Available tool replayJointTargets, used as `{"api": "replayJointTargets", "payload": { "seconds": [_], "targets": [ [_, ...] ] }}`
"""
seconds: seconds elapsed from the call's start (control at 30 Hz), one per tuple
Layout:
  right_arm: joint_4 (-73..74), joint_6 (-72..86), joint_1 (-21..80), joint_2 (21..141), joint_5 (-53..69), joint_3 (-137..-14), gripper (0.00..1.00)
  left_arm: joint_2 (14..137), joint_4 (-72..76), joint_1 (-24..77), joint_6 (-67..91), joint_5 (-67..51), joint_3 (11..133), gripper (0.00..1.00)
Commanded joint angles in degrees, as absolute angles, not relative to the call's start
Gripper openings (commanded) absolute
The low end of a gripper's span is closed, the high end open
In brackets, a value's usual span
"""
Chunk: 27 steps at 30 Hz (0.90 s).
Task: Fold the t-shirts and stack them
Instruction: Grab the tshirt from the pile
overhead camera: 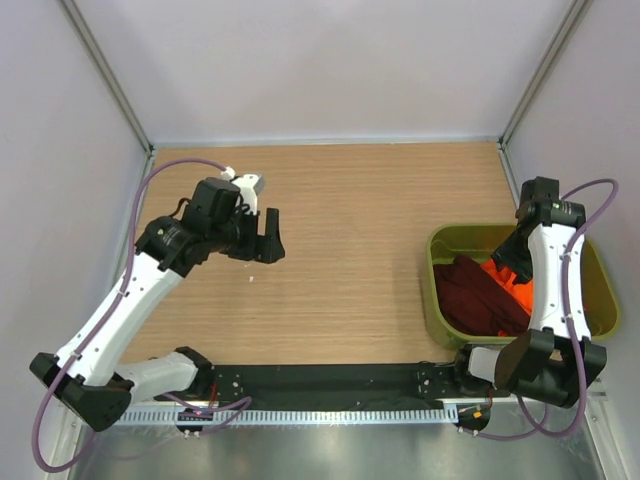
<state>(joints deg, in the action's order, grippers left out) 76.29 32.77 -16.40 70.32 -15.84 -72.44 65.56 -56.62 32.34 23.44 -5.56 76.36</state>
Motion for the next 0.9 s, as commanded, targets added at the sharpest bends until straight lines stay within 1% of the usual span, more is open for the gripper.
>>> {"api": "replayJointTargets", "payload": {
  "seconds": [0.0,0.03,0.07,0.13,0.23,0.27,0.3,0.43,0.5,0.53,0.6,0.63,0.73,0.77,0.83,0.87],
  "targets": [
    [72.4,30.3,-17.9,71.2,-19.7,-70.9,0.49,63.8,-57.0,33.0,18.1,-6.8,76.3,0.82],
    [70.4,30.0,-18.5,71.6,-21.7,-69.4,0.52,63.5,-57.2,33.9,16.7,-6.4,76.2,0.82],
    [69.4,29.6,-19.0,72.1,-22.0,-68.6,0.58,63.5,-57.4,34.3,16.2,-6.0,76.2,0.82],
    [65.9,29.2,-20.6,73.7,-19.9,-65.8,0.59,62.8,-57.9,34.6,15.4,-4.5,76.1,0.83],
    [62.0,29.2,-21.4,76.7,-19.9,-64.2,0.61,61.8,-58.3,34.6,14.9,-3.6,75.0,0.83],
    [61.0,29.2,-21.9,77.3,-20.8,-64.0,0.65,61.2,-58.1,34.7,14.9,-3.6,74.5,0.83],
    [59.3,29.2,-22.1,78.5,-21.5,-63.7,0.66,60.8,-58.2,34.7,14.9,-3.4,73.9,0.83],
    [56.4,28.8,-25.0,80.3,-25.0,-62.8,0.68,60.0,-58.4,34.9,14.8,-3.5,72.6,0.84],
    [54.7,28.7,-26.4,81.6,-25.1,-62.0,0.65,59.9,-58.3,35.2,14.4,-3.3,71.9,0.84],
    [54.1,28.7,-26.5,82.0,-25.2,-60.8,0.64,59.9,-58.4,35.9,14.3,-3.1,72.0,0.84],
    [52.9,28.8,-26.8,82.8,-26.4,-59.2,0.56,59.9,-58.7,36.4,14.2,-2.8,72.0,0.84],
    [52.6,28.8,-27.0,82.9,-26.8,-58.7,0.48,59.8,-58.6,36.5,14.1,-2.8,71.8,0.84],
    [52.1,28.9,-27.7,82.5,-27.8,-57.9,0.39,59.6,-58.8,36.7,14.1,-2.8,71.7,0.84],
    [52.4,28.8,-27.8,82.4,-27.9,-58.0,0.31,59.6,-58.8,36.8,14.1,-2.8,71.7,0.84],
    [54.8,29.3,-27.9,81.5,-30.0,-60.2,0.19,59.7,-58.9,37.0,14.2,-2.8,71.8,0.84],
    [56.1,29.7,-27.9,81.0,-31.3,-61.4,0.05,59.7,-58.8,37.0,14.2,-2.7,72.0,0.84]
  ]
}}
